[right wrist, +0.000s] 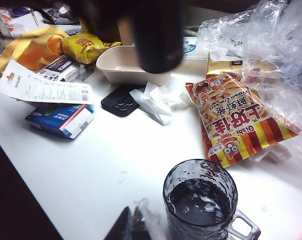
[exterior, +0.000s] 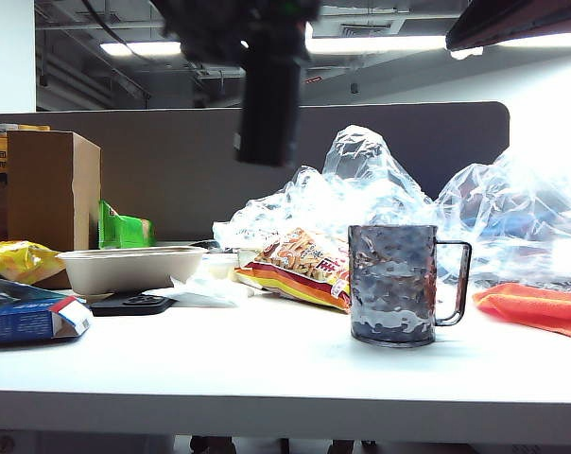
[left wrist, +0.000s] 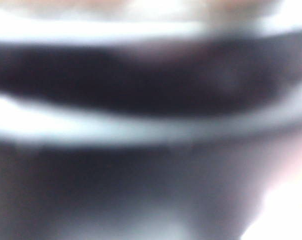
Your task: Pick up the black thermos, pour some water into the cup, then place the black thermos back on the table.
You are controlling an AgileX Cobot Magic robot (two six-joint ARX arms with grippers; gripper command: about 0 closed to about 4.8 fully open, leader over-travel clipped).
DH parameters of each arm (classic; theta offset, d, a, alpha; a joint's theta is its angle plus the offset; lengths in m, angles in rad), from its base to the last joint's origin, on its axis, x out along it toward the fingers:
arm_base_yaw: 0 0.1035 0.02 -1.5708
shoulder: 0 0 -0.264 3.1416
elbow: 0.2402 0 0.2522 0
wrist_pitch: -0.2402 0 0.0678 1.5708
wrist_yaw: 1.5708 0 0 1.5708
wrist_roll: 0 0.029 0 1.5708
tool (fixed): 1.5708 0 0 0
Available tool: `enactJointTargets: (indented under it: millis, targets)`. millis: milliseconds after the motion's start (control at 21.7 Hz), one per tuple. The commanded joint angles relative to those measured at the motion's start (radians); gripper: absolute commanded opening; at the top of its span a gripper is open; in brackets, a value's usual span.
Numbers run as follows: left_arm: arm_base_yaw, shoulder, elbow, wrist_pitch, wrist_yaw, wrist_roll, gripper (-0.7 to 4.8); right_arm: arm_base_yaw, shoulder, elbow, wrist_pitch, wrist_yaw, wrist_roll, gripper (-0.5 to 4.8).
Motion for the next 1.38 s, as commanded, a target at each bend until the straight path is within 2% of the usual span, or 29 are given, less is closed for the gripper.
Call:
enactJointTargets:
  millis: [46, 92, 185, 277, 369, 461, 600, 738, 877, 923, 969, 1015, 1108, 1154, 1246, 1384]
  targets:
    - [0.006, -0.117, -0.003, -0.151, -0.002, -0.04, -0.06, -0.001, 0.001, 0.005, 0.014, -0.006, 0.004, -0.05]
    - [0.006, -0.162, -0.027, -0.19, -0.003, -0.046, -0.06, 0.0, 0.002, 0.005, 0.012, -0.007, 0.005, -0.05]
    - [0.006, -0.251, -0.156, -0.116, -0.002, -0.092, -0.06, 0.0, 0.004, 0.005, 0.028, -0.006, 0.005, -0.05]
    - [0.016, -0.339, -0.378, 0.094, -0.005, -0.135, -0.06, 0.0, 0.024, 0.005, 0.087, -0.006, 0.005, -0.05]
    - [0.031, -0.333, -0.517, 0.239, -0.002, -0.175, -0.06, 0.0, 0.081, 0.005, 0.116, -0.006, 0.005, -0.05]
    - [0.042, -0.293, -0.637, 0.389, -0.004, -0.175, -0.05, 0.001, 0.142, 0.005, 0.145, -0.006, 0.005, -0.05]
    - [0.057, -0.153, -0.696, 0.533, -0.01, -0.175, -0.05, 0.001, 0.221, 0.005, 0.231, -0.006, 0.005, -0.05]
    - [0.069, 0.064, -0.695, 0.78, -0.011, -0.209, -0.05, 0.002, 0.261, 0.005, 0.277, -0.006, 0.005, -0.05]
    - [0.071, 0.144, -0.695, 0.83, -0.002, -0.247, -0.04, 0.002, 0.263, 0.005, 0.274, -0.006, 0.005, -0.05]
    - [0.071, 0.15, -0.695, 0.824, -0.002, -0.254, 0.37, 0.002, 0.263, 0.005, 0.274, -0.006, 0.005, -0.05]
    - [0.071, 0.15, -0.695, 0.826, -0.002, -0.253, 1.63, 0.002, 0.263, 0.005, 0.274, -0.006, 0.005, -0.05]
    - [0.071, 0.15, -0.695, 0.84, -0.002, -0.253, 1.98, 0.002, 0.263, 0.005, 0.274, -0.006, 0.005, -0.05]
    - [0.071, 0.15, -0.695, 0.845, -0.002, -0.253, 1.99, 0.002, 0.263, 0.005, 0.274, -0.006, 0.005, -0.05]
    - [0.068, 0.15, -0.695, 0.845, 0.006, -0.253, 2.47, 0.002, 0.263, 0.005, 0.274, -0.006, 0.005, -0.05]
    - [0.067, 0.15, -0.695, 0.845, 0.036, -0.253, 4.79, 0.002, 0.263, 0.005, 0.272, -0.006, 0.005, -0.05]
    - [0.066, 0.149, -0.695, 0.845, 0.05, -0.253, 4.79, 0.002, 0.263, 0.005, 0.27, -0.006, 0.004, -0.05]
